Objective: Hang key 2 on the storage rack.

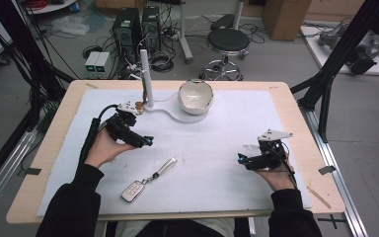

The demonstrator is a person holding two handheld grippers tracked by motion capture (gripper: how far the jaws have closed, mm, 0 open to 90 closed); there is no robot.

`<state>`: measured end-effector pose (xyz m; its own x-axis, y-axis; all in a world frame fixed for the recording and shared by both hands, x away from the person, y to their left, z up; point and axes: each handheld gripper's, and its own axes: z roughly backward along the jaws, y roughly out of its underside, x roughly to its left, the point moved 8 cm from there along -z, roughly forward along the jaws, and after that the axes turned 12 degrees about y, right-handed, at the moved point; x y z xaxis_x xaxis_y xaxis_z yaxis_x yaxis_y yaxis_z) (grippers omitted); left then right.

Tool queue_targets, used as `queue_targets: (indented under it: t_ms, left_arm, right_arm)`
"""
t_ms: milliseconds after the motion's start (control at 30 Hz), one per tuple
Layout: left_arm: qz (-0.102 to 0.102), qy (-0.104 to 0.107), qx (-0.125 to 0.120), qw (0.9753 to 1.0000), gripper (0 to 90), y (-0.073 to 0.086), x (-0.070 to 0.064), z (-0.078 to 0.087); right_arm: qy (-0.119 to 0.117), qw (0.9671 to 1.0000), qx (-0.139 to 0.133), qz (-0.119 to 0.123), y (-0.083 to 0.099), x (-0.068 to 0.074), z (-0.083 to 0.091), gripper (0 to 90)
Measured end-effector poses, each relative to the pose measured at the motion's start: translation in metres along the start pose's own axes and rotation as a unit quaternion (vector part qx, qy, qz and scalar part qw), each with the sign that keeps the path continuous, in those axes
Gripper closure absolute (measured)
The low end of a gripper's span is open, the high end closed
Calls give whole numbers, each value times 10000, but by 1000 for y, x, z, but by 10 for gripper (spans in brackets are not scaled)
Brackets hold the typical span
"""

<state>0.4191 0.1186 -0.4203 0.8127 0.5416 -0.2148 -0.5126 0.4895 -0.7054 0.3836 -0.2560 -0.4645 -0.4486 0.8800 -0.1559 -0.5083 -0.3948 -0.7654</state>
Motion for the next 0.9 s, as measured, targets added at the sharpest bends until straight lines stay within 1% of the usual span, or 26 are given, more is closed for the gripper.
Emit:
queue_targets:
  t_ms: [100,133,200,300,367,467,500,533,700,767,800,833,867,900]
  left_arm:
    - [-29,62,85,9999,17,4,-4,-4]
    - [-38,44,172,9998,17,6,-5,-6]
    - [-79,14,241,9997,17,7,-7,-9]
    - [-114,36,266,9996,17,7,-10,-11]
    - [-168,43,334,9993,17,8,-13,-13]
    - [-198,44,390,9990,17,9,-16,-15]
    - [-219,34,445,9988,17,9,-17,-16]
    - [-212,45,441,9988,17,9,-18,-18]
    - [-291,99,664,9973,17,13,-28,-26]
    - [-261,158,665,9973,17,13,-32,-30]
    - [-267,186,662,9973,17,14,-33,-31]
    - [-226,236,646,9974,17,14,-34,-32]
    - [-228,240,658,9973,17,15,-34,-33]
    - [-166,255,632,9975,17,16,-36,-36]
  right_arm:
    - [-15,10000,-8,8,0,0,0,7]
    - [-15,10000,0,-3,0,0,0,7]
    - [-1,10000,5,-6,0,-1,0,7]
    - [5,10000,16,-11,1,-1,0,8]
    - [11,10000,28,-5,1,-1,0,8]
    - [26,10000,19,-10,1,-2,0,8]
    - [29,10000,19,-9,1,-2,0,7]
    - [32,10000,19,-7,2,-2,0,8]
    - [23,10000,20,-7,1,-2,0,8]
    - [27,10000,22,-4,2,-2,0,8]
    - [24,10000,22,-6,2,-2,0,7]
    - [20,10000,22,-4,2,-2,0,7]
    - [22,10000,22,-1,2,-2,0,7]
    - [21,10000,23,-1,2,-2,0,8]
